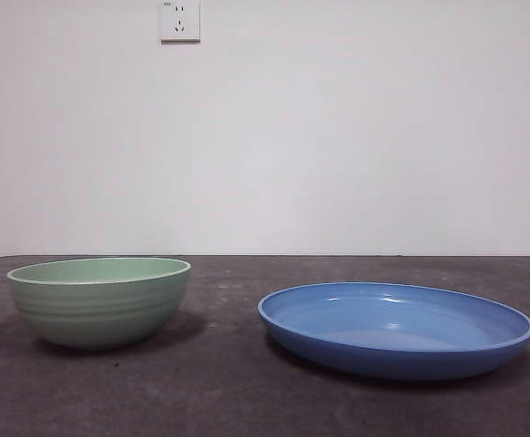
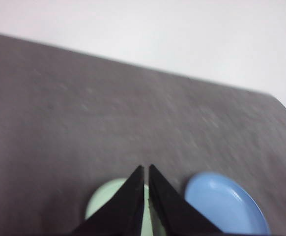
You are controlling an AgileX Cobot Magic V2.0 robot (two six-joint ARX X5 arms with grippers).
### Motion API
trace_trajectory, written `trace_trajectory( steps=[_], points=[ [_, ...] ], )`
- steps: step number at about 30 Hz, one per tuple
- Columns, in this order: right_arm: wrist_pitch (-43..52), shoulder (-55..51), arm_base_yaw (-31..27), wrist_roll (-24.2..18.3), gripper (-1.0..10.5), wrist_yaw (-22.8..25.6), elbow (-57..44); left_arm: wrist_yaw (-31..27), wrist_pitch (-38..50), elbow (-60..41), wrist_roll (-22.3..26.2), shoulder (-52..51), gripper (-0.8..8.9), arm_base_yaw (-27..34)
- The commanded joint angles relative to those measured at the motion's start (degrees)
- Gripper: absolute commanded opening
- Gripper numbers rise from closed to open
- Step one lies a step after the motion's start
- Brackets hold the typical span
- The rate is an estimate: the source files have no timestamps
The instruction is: Place the green bowl on the blue plate
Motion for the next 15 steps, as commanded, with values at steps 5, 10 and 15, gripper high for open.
trace_trajectory(
  steps=[5,10,15],
  points=[
    [-7.67,9.77,0.81,-9.31,0.1,-3.74,7.69,8.81,-13.31,9.35,6.62,8.79,0.15,-1.88],
    [-9.66,14.23,1.92,-12.85,0.1,-4.0,9.05,12.48,-15.78,10.64,7.39,11.89,0.15,-2.73],
    [-9.81,15.3,1.9,-12.83,0.1,-3.98,9.05,12.48,-15.96,10.62,10.23,12.87,0.28,-2.73]
  ],
)
